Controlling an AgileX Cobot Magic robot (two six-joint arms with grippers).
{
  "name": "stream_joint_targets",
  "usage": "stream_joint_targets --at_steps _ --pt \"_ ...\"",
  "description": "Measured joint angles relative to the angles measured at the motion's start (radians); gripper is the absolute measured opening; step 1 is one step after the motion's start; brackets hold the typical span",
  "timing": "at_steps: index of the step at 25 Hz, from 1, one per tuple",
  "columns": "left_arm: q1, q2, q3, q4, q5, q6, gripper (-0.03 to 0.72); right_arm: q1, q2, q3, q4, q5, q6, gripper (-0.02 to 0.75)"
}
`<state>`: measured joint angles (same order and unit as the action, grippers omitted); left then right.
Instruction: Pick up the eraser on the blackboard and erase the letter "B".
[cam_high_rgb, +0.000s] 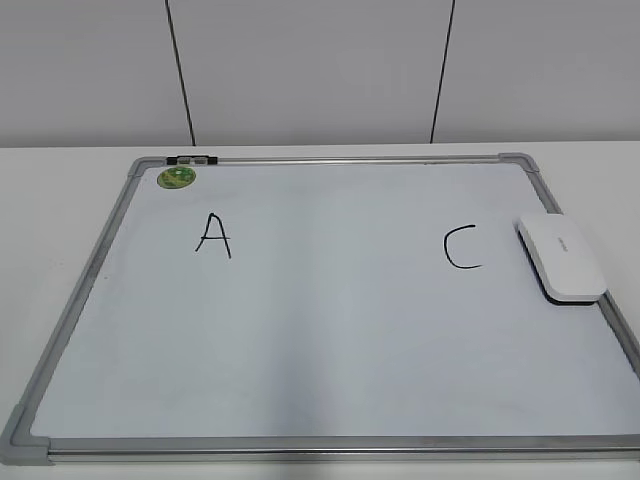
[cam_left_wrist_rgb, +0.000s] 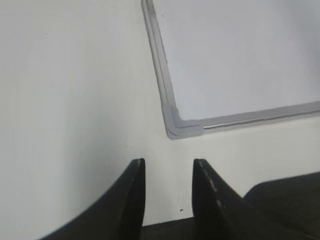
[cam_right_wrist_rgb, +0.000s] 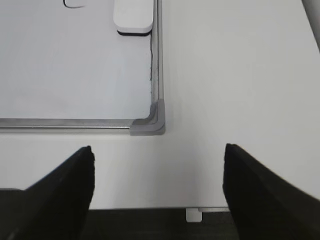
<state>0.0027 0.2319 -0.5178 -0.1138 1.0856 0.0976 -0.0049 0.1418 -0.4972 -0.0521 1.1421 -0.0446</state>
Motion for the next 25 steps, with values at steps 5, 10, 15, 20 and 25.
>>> stream_joint_targets --at_steps 5,10,15,20,25 --pt "0.045 -0.131 0.000 0.001 0.004 0.000 0.241 -0.002 -0.113 0.000 0.000 0.000 0.001 0.593" --pt "0.045 -0.214 0.000 0.002 0.011 0.000 0.241 -0.002 -0.158 0.000 0.000 0.002 0.001 0.592" --pt "0.045 -0.216 0.000 0.002 0.013 0.000 0.241 -0.004 -0.159 0.000 0.000 0.002 0.001 0.592" --pt "0.045 -0.216 0.000 0.002 0.013 0.000 0.241 -0.004 -0.159 0.000 0.000 0.002 0.001 0.592" --pt "0.045 -0.216 0.000 0.002 0.013 0.000 0.241 -0.004 -0.159 0.000 0.000 0.002 0.001 0.592"
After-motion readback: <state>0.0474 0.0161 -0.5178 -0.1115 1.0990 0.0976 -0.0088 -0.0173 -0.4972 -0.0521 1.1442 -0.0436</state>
